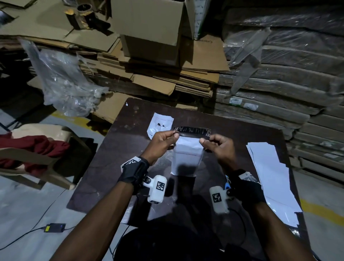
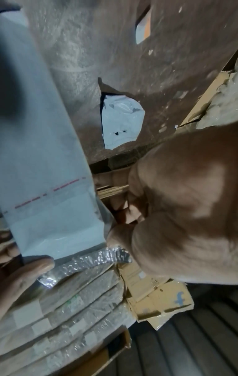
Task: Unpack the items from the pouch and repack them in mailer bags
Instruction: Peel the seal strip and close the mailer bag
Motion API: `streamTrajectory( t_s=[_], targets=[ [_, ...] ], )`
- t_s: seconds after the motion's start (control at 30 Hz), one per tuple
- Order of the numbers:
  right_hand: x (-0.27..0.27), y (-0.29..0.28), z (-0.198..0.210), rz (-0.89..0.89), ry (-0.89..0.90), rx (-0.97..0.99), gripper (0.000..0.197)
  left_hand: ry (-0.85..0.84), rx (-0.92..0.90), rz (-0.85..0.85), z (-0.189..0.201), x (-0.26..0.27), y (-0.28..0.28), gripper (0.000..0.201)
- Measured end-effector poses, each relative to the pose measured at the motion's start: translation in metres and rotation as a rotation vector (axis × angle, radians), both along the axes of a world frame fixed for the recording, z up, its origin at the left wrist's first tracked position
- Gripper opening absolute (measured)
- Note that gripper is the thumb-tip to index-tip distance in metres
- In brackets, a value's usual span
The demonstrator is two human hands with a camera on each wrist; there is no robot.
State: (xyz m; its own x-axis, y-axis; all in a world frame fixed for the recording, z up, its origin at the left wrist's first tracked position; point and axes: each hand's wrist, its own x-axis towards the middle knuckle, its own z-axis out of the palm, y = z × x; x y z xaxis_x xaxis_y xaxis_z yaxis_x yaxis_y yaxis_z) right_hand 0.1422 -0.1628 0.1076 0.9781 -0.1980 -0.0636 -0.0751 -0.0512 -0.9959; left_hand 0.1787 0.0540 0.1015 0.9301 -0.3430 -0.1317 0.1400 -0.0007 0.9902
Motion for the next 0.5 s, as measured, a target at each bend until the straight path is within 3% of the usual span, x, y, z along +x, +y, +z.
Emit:
streamTrajectory(
  t_s=[0.1,0.23,0.37,0.43,0.5],
  targets=[
    [0.002,0.001,-0.001,-0.021,0.016,-0.024,0.02,0.067,0.001,0.073,-0.009,-0.001,-0.006,0.026],
    [0.006,-0.002,0.002,-0.054,-0.016,-0.065,0.014,0.045,-0.047,0.155,-0.007,-0.001,-0.011,0.01],
    [0.011,0.001,0.011,-0.274,-0.369,-0.447,0.04,0.033,-0.055,0.181,-0.006,0.002,-0.011,0.011],
    [0.014,0.006,0.017,-0.26,-0.54,-0.673,0.03,0.004,-0.056,0.2,-0.006,0.003,-0.012,0.01],
    [0.019,0.014,0.018,-0.099,-0.611,-0.866,0.016,-0.021,-0.055,0.221,-0.006,0.003,-0.014,0.009]
  ],
)
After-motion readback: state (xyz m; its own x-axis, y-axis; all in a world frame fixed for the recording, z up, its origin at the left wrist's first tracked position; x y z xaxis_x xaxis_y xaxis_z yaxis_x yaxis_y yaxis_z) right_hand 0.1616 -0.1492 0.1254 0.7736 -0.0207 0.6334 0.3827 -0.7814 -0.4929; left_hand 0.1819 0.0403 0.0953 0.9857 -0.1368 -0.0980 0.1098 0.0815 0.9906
